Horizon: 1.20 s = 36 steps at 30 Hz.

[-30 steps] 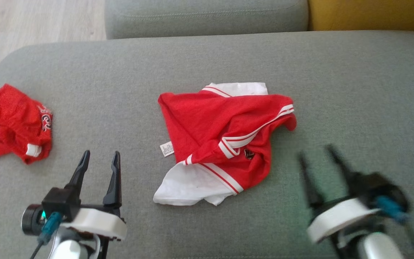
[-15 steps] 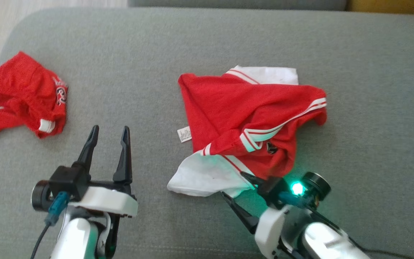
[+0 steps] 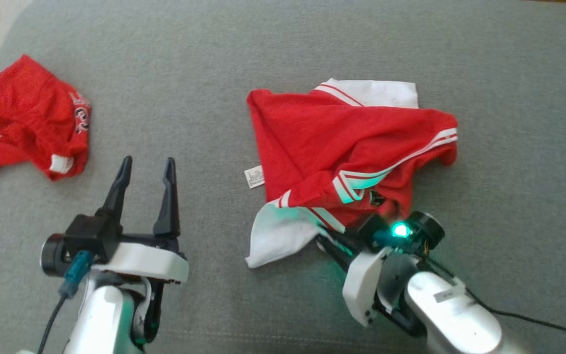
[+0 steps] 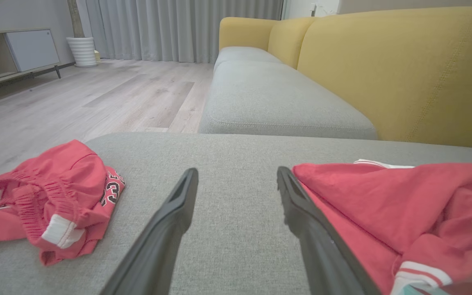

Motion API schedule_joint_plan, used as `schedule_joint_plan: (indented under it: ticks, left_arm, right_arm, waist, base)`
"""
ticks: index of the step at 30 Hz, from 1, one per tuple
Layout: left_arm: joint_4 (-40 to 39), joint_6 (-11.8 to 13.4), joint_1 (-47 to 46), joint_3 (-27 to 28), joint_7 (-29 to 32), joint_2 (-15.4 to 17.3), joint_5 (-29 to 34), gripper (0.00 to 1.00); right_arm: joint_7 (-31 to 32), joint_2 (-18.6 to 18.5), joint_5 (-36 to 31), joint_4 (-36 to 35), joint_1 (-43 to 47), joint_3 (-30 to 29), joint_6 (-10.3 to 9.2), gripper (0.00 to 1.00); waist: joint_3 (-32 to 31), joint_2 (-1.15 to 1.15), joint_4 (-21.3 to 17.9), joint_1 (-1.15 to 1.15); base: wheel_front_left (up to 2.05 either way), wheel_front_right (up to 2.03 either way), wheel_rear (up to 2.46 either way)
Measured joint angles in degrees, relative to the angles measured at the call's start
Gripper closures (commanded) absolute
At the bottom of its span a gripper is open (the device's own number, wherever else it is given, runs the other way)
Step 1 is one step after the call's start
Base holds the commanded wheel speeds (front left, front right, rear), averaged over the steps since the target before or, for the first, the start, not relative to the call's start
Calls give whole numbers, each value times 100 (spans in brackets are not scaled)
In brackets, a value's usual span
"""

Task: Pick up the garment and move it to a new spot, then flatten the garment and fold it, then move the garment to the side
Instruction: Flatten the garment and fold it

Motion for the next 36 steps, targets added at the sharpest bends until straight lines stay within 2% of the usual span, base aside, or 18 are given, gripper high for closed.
schedule_joint_plan:
  ticks: [4, 9, 12, 19, 20, 26, 27, 28, 29, 36]
  left_arm:
    - [-2, -42, 4, 105, 0, -2, 49, 0]
    - [-3, -43, 18, 179, 0, -1, 143, 0]
    - [-1, -49, 27, 231, 0, 0, 143, 0]
    - [-16, -99, 27, 255, 0, -2, 192, 0]
    - [-16, -99, 27, 255, 0, -2, 192, 0]
    - [-29, -151, 26, 263, 0, -2, 193, 0]
    - [-27, -151, 26, 265, 0, -2, 200, 0]
    - [-27, -153, 25, 266, 0, -2, 208, 0]
    - [-27, -162, 25, 267, 0, -2, 234, 0]
    - [-23, -194, 25, 281, 0, -2, 243, 0]
  right_arm:
    - [-399, 159, 142, -394, 26, -598, 0, 100]
    - [-572, 493, 747, -928, 335, -1697, 0, 100]
    - [-584, 591, 959, -995, 611, -2488, 0, 100]
    - [-672, 645, 817, -1072, 833, -4465, 0, 100]
    - [-672, 645, 817, -1072, 833, -4465, 0, 100]
    - [-662, 628, 376, -945, 841, -5572, 0, 100]
    - [-665, 630, 232, -887, 850, -5687, 0, 83]
    - [-664, 639, 160, -825, 860, -5802, 0, 25]
    - [-664, 645, 116, -749, 872, -5882, 0, 0]
    - [-888, 799, 43, -769, 953, -5925, 0, 0]
  waist:
    - [-72, 0, -136, 0]
    - [-157, 0, -353, 0]
    - [-205, 0, -452, 0]
    - [-176, 0, -527, 0]
    - [-176, 0, -527, 0]
    - [-51, 0, -529, 0]
    - [-38, 0, -533, 0]
    - [-30, 0, -536, 0]
    - [-26, 0, -539, 0]
    - [-56, 0, -613, 0]
  base:
    - [0, 0, 0]
    - [0, 0, 0]
    - [0, 0, 0]
    - [0, 0, 0]
    - [0, 0, 0]
    - [0, 0, 0]
    - [0, 0, 0]
    - [0, 0, 0]
    - [0, 0, 0]
    - [0, 0, 0]
